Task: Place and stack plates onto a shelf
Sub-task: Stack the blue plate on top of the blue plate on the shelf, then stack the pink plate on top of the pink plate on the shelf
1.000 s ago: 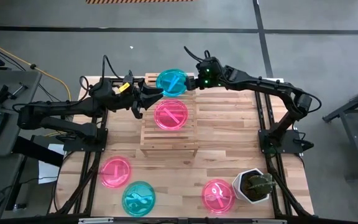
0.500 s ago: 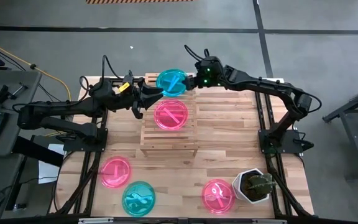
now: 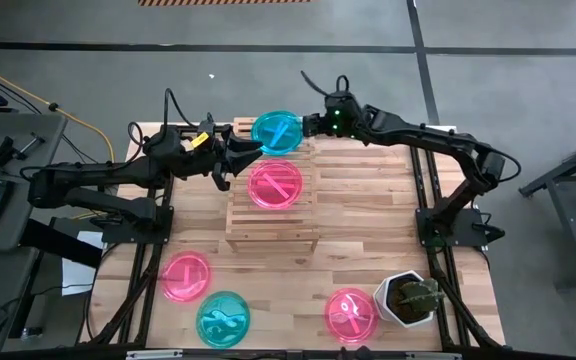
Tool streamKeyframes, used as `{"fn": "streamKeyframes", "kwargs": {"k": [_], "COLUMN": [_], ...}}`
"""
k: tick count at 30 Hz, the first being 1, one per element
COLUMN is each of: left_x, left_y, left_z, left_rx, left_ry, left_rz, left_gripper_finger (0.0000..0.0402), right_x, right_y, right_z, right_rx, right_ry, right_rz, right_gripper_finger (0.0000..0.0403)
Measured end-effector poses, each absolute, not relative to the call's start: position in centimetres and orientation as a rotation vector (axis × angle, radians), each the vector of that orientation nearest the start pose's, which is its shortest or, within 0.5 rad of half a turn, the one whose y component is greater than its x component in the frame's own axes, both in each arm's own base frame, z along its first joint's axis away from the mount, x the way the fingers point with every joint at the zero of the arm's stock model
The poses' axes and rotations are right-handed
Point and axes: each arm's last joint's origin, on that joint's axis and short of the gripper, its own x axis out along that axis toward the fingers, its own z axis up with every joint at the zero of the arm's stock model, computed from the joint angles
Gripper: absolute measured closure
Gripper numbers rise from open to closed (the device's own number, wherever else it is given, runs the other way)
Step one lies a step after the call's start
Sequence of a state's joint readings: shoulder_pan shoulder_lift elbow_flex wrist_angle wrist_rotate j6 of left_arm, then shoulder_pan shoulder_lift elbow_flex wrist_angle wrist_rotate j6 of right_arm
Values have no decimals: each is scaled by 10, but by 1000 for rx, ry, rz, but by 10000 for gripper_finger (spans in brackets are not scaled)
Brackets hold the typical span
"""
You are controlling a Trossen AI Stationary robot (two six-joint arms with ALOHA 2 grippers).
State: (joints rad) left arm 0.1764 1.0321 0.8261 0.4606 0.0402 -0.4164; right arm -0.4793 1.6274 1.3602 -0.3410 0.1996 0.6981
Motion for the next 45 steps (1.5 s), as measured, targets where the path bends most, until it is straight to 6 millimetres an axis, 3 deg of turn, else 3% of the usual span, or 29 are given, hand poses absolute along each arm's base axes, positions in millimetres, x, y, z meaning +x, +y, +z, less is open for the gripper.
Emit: {"fn": "streamKeyframes", "kwargs": {"k": [4,7,14,19,27,31,35,41,45], "left_x": [227,227,227,227,227,227,229,231,224], "left_y": [39,39,39,39,39,39,38,29,11], "left_z": [363,363,363,363,363,361,351,340,328], "left_rx": [-386,-387,-386,-386,-386,-390,-444,-538,-666], "left_ry": [-278,-278,-278,-278,-278,-259,-149,-6,213], "left_rz": [81,80,81,81,81,85,68,-30,-188], "left_gripper_finger": [261,261,261,261,261,261,261,261,261], "right_x": [331,333,331,337,333,317,289,247,223], "right_y": [-177,-179,-181,-181,-180,-171,-147,-114,-100], "right_z": [289,279,281,288,298,327,352,375,385], "right_rx": [789,812,787,816,747,569,388,291,288], "right_ry": [386,407,377,317,302,322,439,566,594], "right_rz": [-867,-918,-991,-866,-852,-738,-615,-583,-630], "right_gripper_finger": [228,252,388,377,397,396,402,402,402]}}
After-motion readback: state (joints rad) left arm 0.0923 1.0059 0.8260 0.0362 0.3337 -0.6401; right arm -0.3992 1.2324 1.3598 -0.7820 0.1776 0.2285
